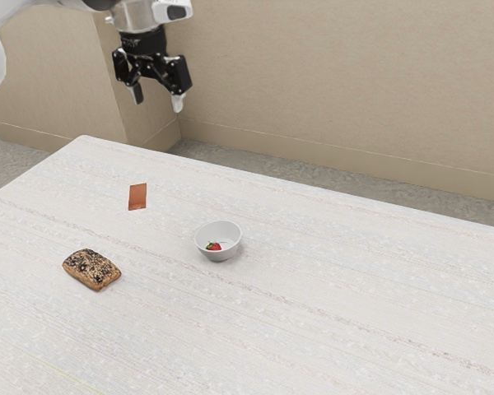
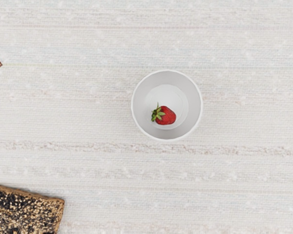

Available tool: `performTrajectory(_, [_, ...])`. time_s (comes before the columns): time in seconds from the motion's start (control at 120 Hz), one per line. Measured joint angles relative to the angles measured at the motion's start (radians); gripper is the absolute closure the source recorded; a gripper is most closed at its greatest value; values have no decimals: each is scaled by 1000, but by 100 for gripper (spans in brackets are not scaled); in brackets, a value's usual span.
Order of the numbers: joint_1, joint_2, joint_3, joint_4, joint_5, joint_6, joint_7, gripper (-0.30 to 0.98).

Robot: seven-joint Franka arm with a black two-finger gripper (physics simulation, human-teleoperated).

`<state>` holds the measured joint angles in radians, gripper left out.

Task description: Take strawberry from the bowl

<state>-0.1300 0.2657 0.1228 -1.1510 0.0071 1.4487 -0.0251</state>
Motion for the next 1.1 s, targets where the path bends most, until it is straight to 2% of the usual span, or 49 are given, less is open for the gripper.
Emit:
performTrajectory(0.233, [-1,26,-20,3,5,-3,-35,0])
performTrajectory(0.35, [-2,88,-27,-4,72,55,-136,0])
performTrajectory(0.45, [1,126,-25,-67,86,134,-228,0])
performTrajectory(0.608, [12,134,21,-274,5,341,-374,0])
performTrajectory(0.933, [11,206,31,-402,-117,581,-653,0])
performTrajectory(1.1, [-16,215,30,-439,-159,636,-758,6])
